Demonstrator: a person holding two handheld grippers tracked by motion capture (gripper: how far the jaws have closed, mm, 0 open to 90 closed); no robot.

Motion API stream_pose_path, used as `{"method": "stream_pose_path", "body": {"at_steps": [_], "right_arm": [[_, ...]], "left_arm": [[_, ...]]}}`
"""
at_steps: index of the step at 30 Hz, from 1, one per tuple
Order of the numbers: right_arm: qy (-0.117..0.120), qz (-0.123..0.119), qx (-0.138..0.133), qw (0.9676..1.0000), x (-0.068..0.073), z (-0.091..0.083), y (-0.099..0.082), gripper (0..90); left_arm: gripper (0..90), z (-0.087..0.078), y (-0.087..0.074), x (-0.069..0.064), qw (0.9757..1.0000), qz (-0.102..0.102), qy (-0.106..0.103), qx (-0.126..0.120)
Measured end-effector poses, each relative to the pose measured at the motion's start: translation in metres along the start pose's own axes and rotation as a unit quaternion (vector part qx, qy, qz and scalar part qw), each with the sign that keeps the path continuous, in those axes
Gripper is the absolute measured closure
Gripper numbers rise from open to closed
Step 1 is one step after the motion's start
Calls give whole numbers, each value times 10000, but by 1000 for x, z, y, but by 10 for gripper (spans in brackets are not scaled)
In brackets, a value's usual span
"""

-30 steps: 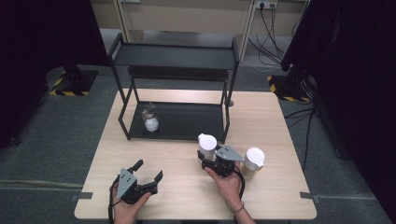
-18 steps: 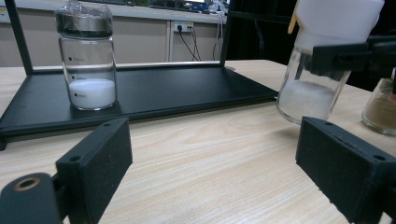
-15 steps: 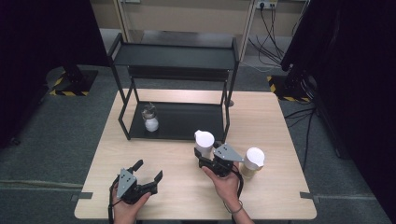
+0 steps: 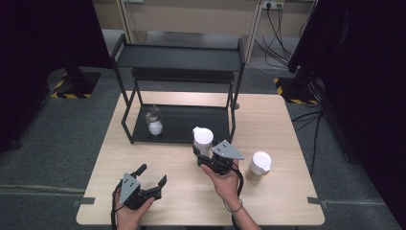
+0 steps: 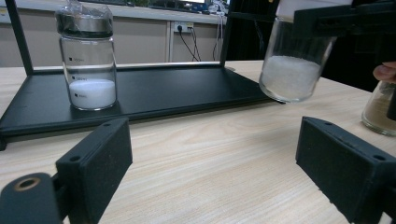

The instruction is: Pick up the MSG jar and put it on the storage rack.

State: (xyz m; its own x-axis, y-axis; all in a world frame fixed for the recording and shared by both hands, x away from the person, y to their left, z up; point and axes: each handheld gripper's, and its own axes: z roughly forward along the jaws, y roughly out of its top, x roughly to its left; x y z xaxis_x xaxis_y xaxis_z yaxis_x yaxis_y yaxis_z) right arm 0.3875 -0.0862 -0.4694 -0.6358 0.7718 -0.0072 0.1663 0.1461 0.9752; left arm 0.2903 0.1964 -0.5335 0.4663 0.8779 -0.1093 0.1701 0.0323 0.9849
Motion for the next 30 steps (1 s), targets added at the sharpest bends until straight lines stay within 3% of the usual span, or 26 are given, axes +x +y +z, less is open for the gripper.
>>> {"method": "stream_pose_path", "body": {"at_steps": [30], "right_arm": [[-98,113,43,9999,-5,50,22,307]], "left_arm": [[104,0,0,1,10000,-23,-34,8]]}}
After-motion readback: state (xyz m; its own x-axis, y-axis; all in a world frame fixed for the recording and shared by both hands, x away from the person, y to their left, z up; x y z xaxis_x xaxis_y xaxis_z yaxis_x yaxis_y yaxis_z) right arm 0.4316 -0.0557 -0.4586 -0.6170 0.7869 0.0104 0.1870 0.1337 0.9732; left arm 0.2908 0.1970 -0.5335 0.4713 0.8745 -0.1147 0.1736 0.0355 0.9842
